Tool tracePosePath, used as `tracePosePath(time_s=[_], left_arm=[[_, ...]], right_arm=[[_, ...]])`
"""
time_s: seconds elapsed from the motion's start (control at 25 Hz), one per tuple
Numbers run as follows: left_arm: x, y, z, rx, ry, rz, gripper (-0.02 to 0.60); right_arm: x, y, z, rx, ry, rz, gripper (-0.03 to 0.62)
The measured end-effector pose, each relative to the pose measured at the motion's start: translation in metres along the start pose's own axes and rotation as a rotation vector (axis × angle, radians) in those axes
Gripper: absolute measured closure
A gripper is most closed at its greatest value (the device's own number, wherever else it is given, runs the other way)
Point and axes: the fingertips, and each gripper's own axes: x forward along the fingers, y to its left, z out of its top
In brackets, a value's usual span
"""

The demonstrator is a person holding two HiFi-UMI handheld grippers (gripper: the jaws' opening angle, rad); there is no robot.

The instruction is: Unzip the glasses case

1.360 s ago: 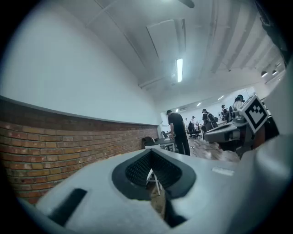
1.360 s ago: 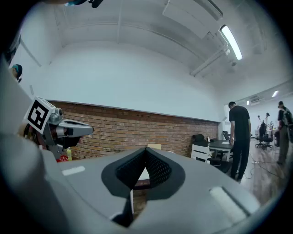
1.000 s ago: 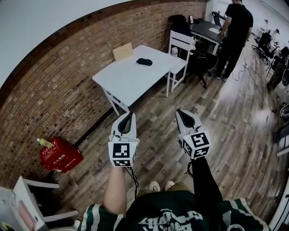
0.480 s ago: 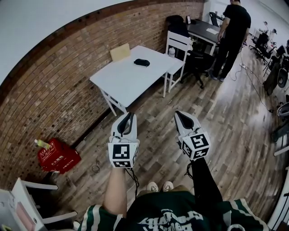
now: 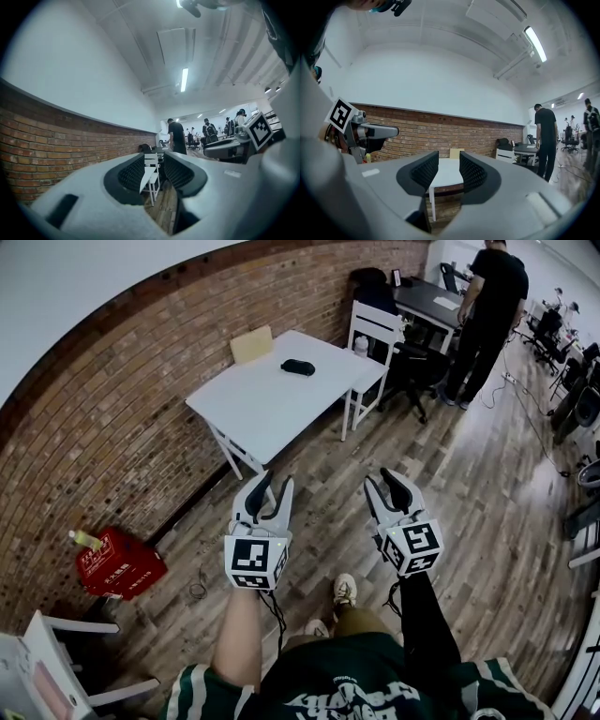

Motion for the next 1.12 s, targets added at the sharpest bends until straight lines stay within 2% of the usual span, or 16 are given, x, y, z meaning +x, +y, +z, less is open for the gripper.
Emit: tracePosePath(time_s=[0.12,0.24,0.48,0.84,1.12], left_arm=[[0.023,0.008,-0.006,0.001,0.001,0.003,0.448],[0.05,0.02,-0.01,-0.002,-0.007,0.014,0.481],[0.123,0.052,-0.002,0.009,-0.018,0.038,0.517],[0.234,0.082,0.002,0.03,-0.018,0.094,0.541],[0.286,0.089,-0.008,0.037,0.005,0.128,0.543]], right_arm=[[0.021,-0.012,-0.01,-0.002,0.011,0.004,0.439],[0.049,-0.029,-0.016,0.008,0.015,0.008,0.439],[0.126,-0.076,-0.004,0.019,-0.012,0.033,0.441],[0.225,-0.152,0.002,0.055,-0.017,0.081,0.451],[0.27,-0.191,-0.006,0.089,-0.014,0.121,0.459]])
